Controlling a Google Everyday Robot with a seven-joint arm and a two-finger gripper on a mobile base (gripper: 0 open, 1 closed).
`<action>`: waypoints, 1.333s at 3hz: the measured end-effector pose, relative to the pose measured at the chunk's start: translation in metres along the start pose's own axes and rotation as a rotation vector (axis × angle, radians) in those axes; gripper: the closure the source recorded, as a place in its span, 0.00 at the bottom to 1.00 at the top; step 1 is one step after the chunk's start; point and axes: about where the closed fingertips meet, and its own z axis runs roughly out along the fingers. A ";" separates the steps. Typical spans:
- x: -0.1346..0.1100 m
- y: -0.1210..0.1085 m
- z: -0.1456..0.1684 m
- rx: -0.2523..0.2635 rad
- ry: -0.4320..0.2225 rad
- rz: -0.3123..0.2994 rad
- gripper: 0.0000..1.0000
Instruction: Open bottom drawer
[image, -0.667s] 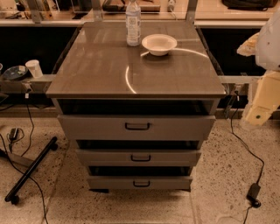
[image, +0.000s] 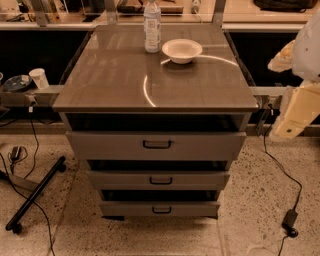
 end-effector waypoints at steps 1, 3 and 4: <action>0.000 0.000 0.000 0.000 0.000 0.000 0.41; 0.000 0.000 0.000 0.000 0.000 0.000 0.68; 0.000 0.000 0.000 0.000 0.000 0.000 0.45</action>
Offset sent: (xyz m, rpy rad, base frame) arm 0.0000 0.0000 0.0000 0.0000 0.0000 0.0000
